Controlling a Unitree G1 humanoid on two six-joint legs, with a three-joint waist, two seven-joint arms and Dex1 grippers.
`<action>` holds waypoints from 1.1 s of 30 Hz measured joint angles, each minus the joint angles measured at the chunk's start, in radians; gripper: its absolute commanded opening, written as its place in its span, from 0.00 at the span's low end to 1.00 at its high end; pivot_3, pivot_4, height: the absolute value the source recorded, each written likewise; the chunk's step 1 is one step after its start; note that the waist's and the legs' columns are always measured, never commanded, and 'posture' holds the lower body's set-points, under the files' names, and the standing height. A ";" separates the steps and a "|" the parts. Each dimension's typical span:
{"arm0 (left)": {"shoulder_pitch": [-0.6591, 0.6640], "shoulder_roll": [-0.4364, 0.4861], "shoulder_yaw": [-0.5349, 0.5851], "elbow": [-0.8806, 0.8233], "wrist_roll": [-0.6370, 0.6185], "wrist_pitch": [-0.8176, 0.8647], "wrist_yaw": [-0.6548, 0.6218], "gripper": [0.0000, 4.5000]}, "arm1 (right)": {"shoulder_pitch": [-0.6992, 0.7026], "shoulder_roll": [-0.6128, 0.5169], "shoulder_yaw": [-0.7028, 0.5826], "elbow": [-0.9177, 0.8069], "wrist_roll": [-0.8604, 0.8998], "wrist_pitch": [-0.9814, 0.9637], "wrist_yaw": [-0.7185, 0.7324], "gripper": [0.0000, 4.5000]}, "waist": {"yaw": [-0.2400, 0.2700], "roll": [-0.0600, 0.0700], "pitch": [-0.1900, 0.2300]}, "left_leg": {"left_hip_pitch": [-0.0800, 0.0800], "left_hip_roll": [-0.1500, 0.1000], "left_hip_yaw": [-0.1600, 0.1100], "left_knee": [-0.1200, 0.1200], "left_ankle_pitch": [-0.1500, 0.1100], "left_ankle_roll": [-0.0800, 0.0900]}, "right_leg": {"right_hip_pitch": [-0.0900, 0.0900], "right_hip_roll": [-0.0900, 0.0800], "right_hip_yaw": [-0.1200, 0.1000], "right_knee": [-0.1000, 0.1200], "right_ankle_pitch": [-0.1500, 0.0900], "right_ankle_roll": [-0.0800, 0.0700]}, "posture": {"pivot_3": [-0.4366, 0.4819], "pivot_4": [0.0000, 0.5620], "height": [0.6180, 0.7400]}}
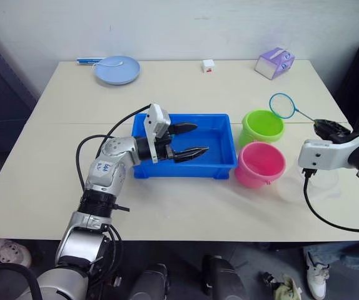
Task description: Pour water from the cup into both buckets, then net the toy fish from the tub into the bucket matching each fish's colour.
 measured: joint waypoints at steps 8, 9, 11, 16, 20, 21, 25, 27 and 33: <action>0.018 0.047 0.025 -0.009 0.013 0.015 0.028 1.00 | -0.175 0.411 0.007 -0.175 0.425 0.340 0.135 0.17 | -0.009 0.000 0.000 | 0.001 0.002 -0.002 0.000 0.000 -0.001 | 0.001 0.002 0.000 0.001 0.000 0.000 | 0.48 0.27 1.00; 0.037 0.067 0.028 -0.023 0.013 0.020 0.031 1.00 | -0.193 0.426 0.028 -0.194 0.456 0.389 0.158 0.17 | -0.009 0.000 0.000 | 0.001 0.002 -0.002 0.000 0.000 -0.001 | 0.001 0.002 0.000 0.002 0.000 0.000 | 0.48 0.27 1.00; 0.077 0.109 0.050 -0.041 0.013 0.037 0.040 1.00 | -0.218 0.451 0.068 -0.205 0.495 0.462 0.190 0.17 | -0.010 0.000 0.000 | 0.001 0.002 -0.002 0.000 0.000 -0.001 | 0.001 0.001 0.000 0.002 0.000 0.000 | 0.48 0.27 1.00; 0.156 0.181 0.108 -0.119 0.013 0.070 0.079 1.00 | -0.268 0.516 0.159 -0.167 0.535 0.569 0.216 0.17 | -0.001 0.000 0.000 | 0.001 0.001 -0.002 0.000 0.000 -0.001 | 0.001 0.000 0.000 0.002 0.000 0.000 | 0.48 0.27 1.00; 0.225 0.228 0.152 -0.187 0.012 0.098 0.117 1.00 | -0.321 0.580 0.198 -0.099 0.585 0.638 0.237 0.17 | -0.002 0.000 0.000 | 0.001 0.001 -0.003 0.000 0.000 -0.001 | 0.001 0.000 -0.001 0.002 0.000 0.000 | 0.48 0.27 1.00; 0.235 0.234 0.159 -0.194 0.011 0.101 0.123 1.00 | -0.332 0.594 0.206 -0.078 0.590 0.646 0.239 0.17 | -0.003 0.000 0.000 | 0.001 0.001 -0.003 0.000 0.000 -0.001 | 0.001 0.000 0.000 0.002 0.000 0.000 | 0.48 0.27 1.00; 0.278 0.252 0.195 -0.262 0.004 0.128 0.152 1.00 | -0.398 0.642 0.235 0.020 0.622 0.684 0.253 0.17 | -0.004 0.000 0.000 | 0.001 0.001 -0.003 0.000 0.000 -0.001 | 0.001 0.000 -0.001 0.002 0.000 0.000 | 0.48 0.27 1.00; 0.294 0.257 0.207 -0.293 -0.001 0.136 0.168 1.00 | -0.433 0.659 0.236 0.061 0.640 0.708 0.265 0.17 | -0.005 0.000 0.000 | 0.001 0.000 -0.003 0.000 0.000 -0.001 | 0.001 0.000 -0.001 0.002 0.000 0.000 | 0.48 0.27 1.00; 0.344 0.259 0.236 -0.377 -0.019 0.156 0.220 1.00 | -0.528 0.709 0.254 0.205 0.684 0.775 0.293 0.17 | -0.008 0.000 0.000 | 0.001 0.001 -0.003 0.000 0.000 -0.001 | 0.001 0.000 -0.001 0.002 0.000 -0.001 | 0.48 0.27 1.00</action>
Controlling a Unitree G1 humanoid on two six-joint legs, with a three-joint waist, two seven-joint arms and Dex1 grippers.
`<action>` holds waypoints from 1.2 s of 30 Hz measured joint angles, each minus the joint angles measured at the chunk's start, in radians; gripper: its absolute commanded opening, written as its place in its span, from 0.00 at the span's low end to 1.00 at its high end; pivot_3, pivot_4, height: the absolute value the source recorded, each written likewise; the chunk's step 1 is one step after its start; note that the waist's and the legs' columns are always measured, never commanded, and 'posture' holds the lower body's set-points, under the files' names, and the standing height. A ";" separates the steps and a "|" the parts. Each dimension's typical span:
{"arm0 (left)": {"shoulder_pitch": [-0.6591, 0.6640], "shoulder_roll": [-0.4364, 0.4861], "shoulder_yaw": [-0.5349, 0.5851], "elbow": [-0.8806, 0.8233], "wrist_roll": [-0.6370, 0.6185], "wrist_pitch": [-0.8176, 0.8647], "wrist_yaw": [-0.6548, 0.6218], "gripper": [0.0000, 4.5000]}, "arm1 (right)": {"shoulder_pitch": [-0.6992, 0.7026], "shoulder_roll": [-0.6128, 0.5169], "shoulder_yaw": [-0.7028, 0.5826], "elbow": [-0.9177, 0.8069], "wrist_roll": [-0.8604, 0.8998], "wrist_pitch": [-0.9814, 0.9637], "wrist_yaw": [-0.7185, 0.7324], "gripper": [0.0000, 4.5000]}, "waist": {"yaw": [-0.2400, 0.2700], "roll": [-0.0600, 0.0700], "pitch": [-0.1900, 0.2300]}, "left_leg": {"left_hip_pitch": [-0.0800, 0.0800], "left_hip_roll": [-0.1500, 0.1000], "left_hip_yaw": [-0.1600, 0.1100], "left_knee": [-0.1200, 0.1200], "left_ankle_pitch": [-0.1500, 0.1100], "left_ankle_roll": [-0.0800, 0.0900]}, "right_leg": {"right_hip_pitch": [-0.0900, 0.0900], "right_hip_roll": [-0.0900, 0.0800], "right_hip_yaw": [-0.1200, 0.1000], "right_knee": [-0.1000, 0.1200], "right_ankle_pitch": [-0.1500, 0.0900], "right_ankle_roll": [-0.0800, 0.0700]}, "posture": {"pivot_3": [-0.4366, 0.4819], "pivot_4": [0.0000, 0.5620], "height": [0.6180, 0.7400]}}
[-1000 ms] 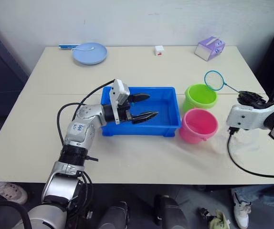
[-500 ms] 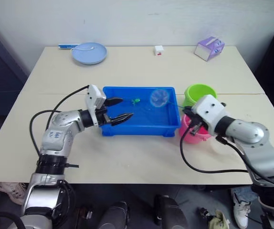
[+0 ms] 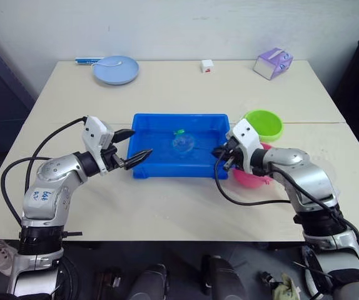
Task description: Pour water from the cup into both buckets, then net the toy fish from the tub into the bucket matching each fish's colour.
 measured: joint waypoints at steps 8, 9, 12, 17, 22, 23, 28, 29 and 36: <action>0.032 0.000 0.023 -0.033 -0.007 0.001 0.041 1.00 | -0.070 0.066 0.009 0.155 0.020 0.030 0.002 0.17 | -0.013 0.000 0.000 | 0.000 0.000 0.000 0.000 0.000 0.000 | 0.000 0.000 -0.001 0.000 0.000 0.000 | 0.48 0.27 1.00; 0.034 0.000 0.024 -0.036 -0.008 0.001 0.043 1.00 | -0.081 0.073 0.008 0.175 0.018 0.024 -0.009 0.17 | -0.016 0.000 0.000 | 0.000 0.000 0.000 0.000 0.000 0.000 | 0.000 0.000 0.000 0.000 0.000 0.000 | 0.48 0.27 1.00; 0.034 0.000 0.024 -0.038 -0.010 0.001 0.046 1.00 | -0.103 0.095 -0.007 0.224 0.011 -0.005 -0.047 0.17 | -0.020 0.000 0.000 | 0.000 0.000 0.000 0.000 0.000 0.000 | 0.000 0.000 -0.001 0.000 0.000 0.000 | 0.48 0.27 1.00; 0.034 0.000 0.024 -0.038 -0.010 -0.001 0.045 1.00 | -0.116 0.107 -0.039 0.269 0.009 -0.038 -0.092 0.17 | -0.018 0.000 0.000 | 0.000 -0.001 0.000 0.000 0.000 0.000 | 0.000 0.000 -0.001 0.000 0.000 0.000 | 0.48 0.27 1.00; 0.021 -0.002 0.016 -0.030 -0.010 -0.010 0.039 1.00 | -0.109 0.116 -0.054 0.259 0.012 -0.043 -0.102 0.17 | -0.020 0.000 0.000 | 0.000 0.000 0.000 0.000 0.000 0.000 | 0.000 0.000 -0.001 0.000 0.000 0.000 | 0.48 0.27 1.00; 0.015 -0.003 0.014 -0.026 -0.010 -0.014 0.037 1.00 | -0.101 0.114 -0.054 0.246 0.012 -0.042 -0.102 0.17 | -0.020 0.000 0.000 | 0.000 0.000 0.000 0.000 0.000 0.000 | 0.000 0.000 -0.001 0.000 0.000 0.000 | 0.48 0.27 1.00; -0.017 -0.008 0.002 0.021 -0.009 -0.028 0.026 1.00 | -0.055 0.092 -0.056 0.137 0.019 -0.019 -0.099 0.17 | -0.020 0.000 0.000 | 0.000 0.000 0.000 0.000 0.000 0.000 | 0.000 0.000 -0.001 0.000 0.000 0.000 | 0.48 0.27 1.00; -0.027 -0.009 -0.005 0.036 -0.009 -0.032 0.020 1.00 | -0.050 0.085 -0.057 0.113 0.020 -0.009 -0.099 0.17 | -0.020 0.000 0.000 | 0.000 0.000 0.000 0.000 0.000 0.000 | 0.000 0.000 -0.001 0.000 0.000 0.000 | 0.48 0.27 1.00; -0.119 -0.039 -0.055 0.147 -0.008 -0.064 -0.041 1.00 | 0.030 0.051 -0.094 -0.135 0.060 0.106 -0.125 0.17 | -0.017 0.000 0.000 | -0.001 0.000 -0.001 0.000 0.000 0.000 | 0.000 0.000 -0.001 0.000 0.000 0.000 | 0.48 0.27 1.00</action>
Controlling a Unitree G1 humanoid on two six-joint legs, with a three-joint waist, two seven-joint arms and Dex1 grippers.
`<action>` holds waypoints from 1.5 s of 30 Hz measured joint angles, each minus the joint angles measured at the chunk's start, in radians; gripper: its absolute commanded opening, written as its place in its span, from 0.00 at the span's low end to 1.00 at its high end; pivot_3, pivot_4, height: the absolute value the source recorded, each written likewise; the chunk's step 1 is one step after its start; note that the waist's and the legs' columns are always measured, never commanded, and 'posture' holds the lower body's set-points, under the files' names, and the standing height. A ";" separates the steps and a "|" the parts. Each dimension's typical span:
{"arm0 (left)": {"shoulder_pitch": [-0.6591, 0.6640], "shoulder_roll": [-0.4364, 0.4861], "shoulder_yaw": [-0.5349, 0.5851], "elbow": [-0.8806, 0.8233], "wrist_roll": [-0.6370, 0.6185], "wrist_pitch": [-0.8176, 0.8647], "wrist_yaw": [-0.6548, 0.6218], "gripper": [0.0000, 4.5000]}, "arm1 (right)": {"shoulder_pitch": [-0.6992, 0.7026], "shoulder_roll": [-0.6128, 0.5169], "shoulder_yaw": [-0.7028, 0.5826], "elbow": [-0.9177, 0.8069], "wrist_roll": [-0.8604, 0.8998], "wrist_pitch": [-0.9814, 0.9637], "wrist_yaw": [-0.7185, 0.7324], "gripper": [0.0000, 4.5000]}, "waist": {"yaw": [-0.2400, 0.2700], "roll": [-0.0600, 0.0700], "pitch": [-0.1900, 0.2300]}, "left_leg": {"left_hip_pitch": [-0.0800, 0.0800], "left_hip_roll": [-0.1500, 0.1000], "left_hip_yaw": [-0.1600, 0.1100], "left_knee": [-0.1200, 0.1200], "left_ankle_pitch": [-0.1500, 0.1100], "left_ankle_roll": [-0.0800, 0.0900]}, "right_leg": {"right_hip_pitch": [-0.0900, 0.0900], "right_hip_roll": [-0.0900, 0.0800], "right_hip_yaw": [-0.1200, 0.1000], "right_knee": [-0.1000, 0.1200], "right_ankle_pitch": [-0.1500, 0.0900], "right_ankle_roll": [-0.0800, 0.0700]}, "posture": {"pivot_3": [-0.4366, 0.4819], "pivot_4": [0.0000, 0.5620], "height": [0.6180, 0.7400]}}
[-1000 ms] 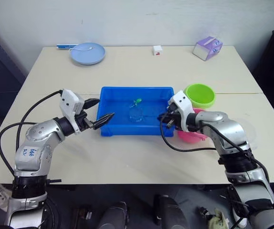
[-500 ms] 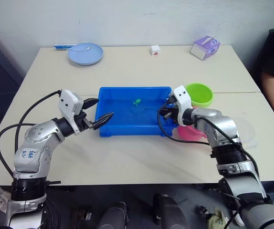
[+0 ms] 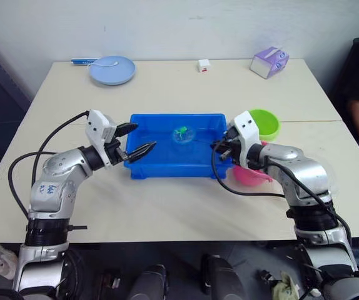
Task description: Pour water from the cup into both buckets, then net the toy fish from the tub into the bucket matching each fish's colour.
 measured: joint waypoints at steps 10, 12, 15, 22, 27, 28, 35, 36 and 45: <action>-0.160 -0.119 -0.104 0.173 0.001 -0.040 -0.118 1.00 | 0.160 -0.090 -0.233 -0.411 0.073 0.203 -0.103 0.17 | 0.013 0.000 0.000 | -0.001 -0.001 0.000 0.000 0.000 0.000 | 0.000 0.000 0.000 0.000 0.000 0.000 | 0.48 0.27 1.00; -0.196 -0.162 -0.129 0.219 0.005 -0.057 -0.143 1.00 | 0.206 -0.127 -0.313 -0.478 0.072 0.240 -0.128 0.17 | 0.023 0.000 0.000 | -0.001 -0.001 0.000 0.000 0.000 0.000 | 0.000 0.000 0.000 0.000 0.000 0.000 | 0.48 0.27 1.00; -0.215 -0.195 -0.149 0.264 0.009 -0.079 -0.166 1.00 | 0.227 -0.187 -0.372 -0.519 0.060 0.250 -0.157 0.17 | 0.024 0.000 0.000 | -0.001 -0.001 0.000 0.000 0.000 0.000 | 0.000 0.000 0.001 0.000 0.000 0.000 | 0.48 0.27 1.00; -0.246 -0.234 -0.164 0.295 0.019 -0.107 -0.186 1.00 | 0.309 -0.384 -0.317 -0.501 -0.068 0.115 -0.194 0.17 | 0.023 0.000 0.000 | -0.001 -0.001 0.002 0.000 0.000 0.000 | -0.001 0.000 0.002 0.000 0.000 0.000 | 0.48 0.27 1.00; -0.242 -0.246 -0.165 0.288 0.021 -0.111 -0.185 1.00 | 0.424 -0.752 -0.076 -0.355 -0.389 -0.308 -0.169 0.17 | 0.025 0.000 0.000 | -0.001 -0.003 0.005 0.000 0.001 0.001 | -0.004 -0.001 0.002 -0.001 0.000 0.000 | 0.48 0.27 1.00; -0.240 -0.245 -0.164 0.286 0.021 -0.111 -0.185 1.00 | 0.450 -0.851 -0.017 -0.300 -0.495 -0.431 -0.165 0.17 | 0.026 0.000 0.000 | -0.001 -0.004 0.005 -0.001 0.001 0.001 | -0.004 0.000 0.000 -0.002 0.000 0.000 | 0.48 0.27 1.00; -0.236 -0.247 -0.163 0.282 0.021 -0.111 -0.174 1.00 | 0.485 -0.906 -0.002 -0.109 -0.674 -0.750 -0.183 0.17 | 0.024 0.000 0.000 | -0.001 -0.003 0.006 0.000 0.001 0.001 | -0.004 -0.001 -0.001 -0.001 0.000 0.001 | 0.48 0.27 1.00; -0.231 -0.244 -0.162 0.280 0.021 -0.111 -0.174 1.00 | 0.482 -0.901 -0.020 -0.098 -0.678 -0.773 -0.188 0.17 | 0.024 0.000 0.000 | -0.001 -0.003 0.006 0.000 0.001 0.001 | -0.004 -0.001 -0.001 -0.001 0.000 0.001 | 0.48 0.27 1.00; -0.224 -0.238 -0.162 0.277 0.021 -0.110 -0.167 1.00 | 0.505 -0.879 -0.053 -0.082 -0.732 -0.942 -0.138 0.17 | 0.027 0.000 0.000 | -0.001 -0.002 0.005 0.000 0.001 0.001 | -0.003 -0.001 -0.001 -0.002 0.000 0.001 | 0.48 0.27 1.00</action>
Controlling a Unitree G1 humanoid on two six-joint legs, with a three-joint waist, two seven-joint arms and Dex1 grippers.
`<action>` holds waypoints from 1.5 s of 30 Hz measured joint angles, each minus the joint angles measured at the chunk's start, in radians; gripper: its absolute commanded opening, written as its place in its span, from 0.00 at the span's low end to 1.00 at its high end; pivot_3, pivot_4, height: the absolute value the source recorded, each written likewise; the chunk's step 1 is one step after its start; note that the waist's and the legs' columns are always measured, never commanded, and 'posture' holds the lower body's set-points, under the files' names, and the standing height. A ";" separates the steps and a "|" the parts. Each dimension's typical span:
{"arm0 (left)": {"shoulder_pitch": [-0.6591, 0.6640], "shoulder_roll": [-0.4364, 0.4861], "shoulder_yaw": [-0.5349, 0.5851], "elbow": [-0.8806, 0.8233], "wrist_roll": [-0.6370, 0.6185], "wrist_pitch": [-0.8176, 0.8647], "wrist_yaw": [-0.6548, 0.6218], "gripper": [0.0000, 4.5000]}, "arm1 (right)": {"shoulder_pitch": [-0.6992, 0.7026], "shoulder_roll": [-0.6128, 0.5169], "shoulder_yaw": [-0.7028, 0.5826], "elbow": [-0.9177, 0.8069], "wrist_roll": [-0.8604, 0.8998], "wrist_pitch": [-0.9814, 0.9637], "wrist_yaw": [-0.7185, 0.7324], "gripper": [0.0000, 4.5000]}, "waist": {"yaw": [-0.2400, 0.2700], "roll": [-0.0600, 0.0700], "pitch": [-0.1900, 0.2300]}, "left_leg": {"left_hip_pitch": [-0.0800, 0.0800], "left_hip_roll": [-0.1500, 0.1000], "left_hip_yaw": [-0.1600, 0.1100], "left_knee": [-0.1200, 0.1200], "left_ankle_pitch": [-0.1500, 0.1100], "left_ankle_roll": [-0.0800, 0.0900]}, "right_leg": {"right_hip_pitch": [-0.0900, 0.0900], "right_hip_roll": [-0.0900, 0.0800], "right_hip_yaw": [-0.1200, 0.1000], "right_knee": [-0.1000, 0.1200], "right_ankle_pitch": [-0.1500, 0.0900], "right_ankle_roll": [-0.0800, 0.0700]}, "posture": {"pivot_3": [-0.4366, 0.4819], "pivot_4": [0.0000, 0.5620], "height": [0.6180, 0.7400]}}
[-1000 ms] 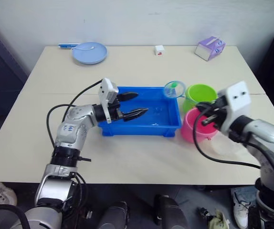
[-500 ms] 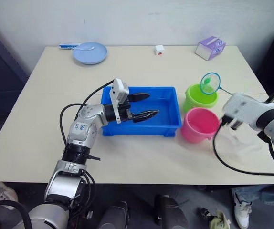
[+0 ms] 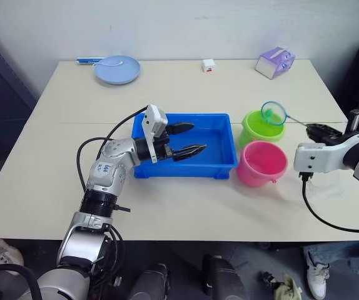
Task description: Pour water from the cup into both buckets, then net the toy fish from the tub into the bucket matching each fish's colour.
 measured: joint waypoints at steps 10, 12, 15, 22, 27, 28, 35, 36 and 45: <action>-0.004 0.004 0.004 0.007 0.000 -0.005 0.000 1.00 | 0.003 0.034 -0.053 0.058 -0.064 -0.140 0.020 0.17 | -0.003 0.000 0.000 | 0.000 0.001 0.000 0.000 0.000 0.000 | 0.000 0.001 -0.001 0.000 0.000 0.000 | 0.48 0.27 1.00; -0.004 0.002 0.004 0.007 0.000 -0.011 0.000 1.00 | 0.000 0.094 -0.040 0.046 -0.059 -0.132 0.026 0.17 | -0.003 0.000 0.000 | 0.000 0.000 0.000 0.001 0.000 0.000 | 0.000 0.000 -0.001 0.001 0.000 0.000 | 0.48 0.27 1.00; -0.004 0.002 0.005 0.007 0.000 -0.012 -0.001 1.00 | -0.067 0.205 -0.128 0.048 -0.003 -0.014 0.014 0.17 | -0.001 0.000 0.000 | 0.000 0.000 0.000 0.001 0.000 0.000 | 0.001 0.000 -0.001 0.001 0.000 0.001 | 0.48 0.27 1.00; 0.054 0.036 0.008 -0.084 -0.028 0.057 -0.021 1.00 | -0.141 0.572 -0.206 -0.143 0.492 0.343 0.131 0.17 | -0.009 -0.001 -0.001 | 0.002 0.004 -0.004 0.001 -0.001 -0.001 | 0.004 0.002 0.003 0.002 0.001 0.000 | 0.48 0.27 1.00; 0.120 0.137 0.052 -0.206 -0.091 0.179 -0.030 1.00 | -0.183 0.673 -0.237 -0.253 0.846 0.585 0.199 0.17 | -0.006 -0.001 -0.001 | 0.002 0.004 -0.005 0.001 -0.001 -0.001 | 0.004 0.002 0.002 0.002 0.001 0.000 | 0.48 0.27 1.00; 0.127 0.158 0.063 -0.223 -0.100 0.194 -0.032 1.00 | -0.183 0.672 -0.237 -0.264 0.874 0.607 0.209 0.17 | -0.004 -0.001 -0.001 | 0.002 0.003 -0.005 0.001 -0.001 -0.001 | 0.005 0.002 0.002 0.002 0.001 0.000 | 0.48 0.27 1.00; 0.375 0.490 0.229 -0.451 -0.225 0.387 -0.122 1.00 | -0.067 0.630 -0.093 -0.307 1.013 0.695 0.358 0.17 | -0.014 0.000 0.000 | 0.002 0.004 -0.005 -0.002 -0.001 -0.001 | 0.004 0.001 0.003 0.000 0.000 -0.001 | 0.48 0.27 1.00; 0.416 0.523 0.253 -0.485 -0.239 0.405 -0.129 1.00 | -0.058 0.627 -0.055 -0.307 1.016 0.692 0.383 0.17 | -0.014 0.000 0.000 | 0.002 0.004 -0.005 -0.002 -0.001 -0.001 | 0.005 0.001 0.003 0.000 0.000 -0.001 | 0.48 0.27 1.00; 0.649 0.642 0.314 -0.655 -0.237 0.413 -0.130 1.00 | -0.099 0.625 0.222 -0.137 0.803 0.446 0.489 0.17 | -0.004 0.000 0.000 | 0.003 0.003 -0.005 -0.002 -0.001 -0.001 | 0.006 0.001 0.003 -0.003 0.000 -0.001 | 0.48 0.27 1.00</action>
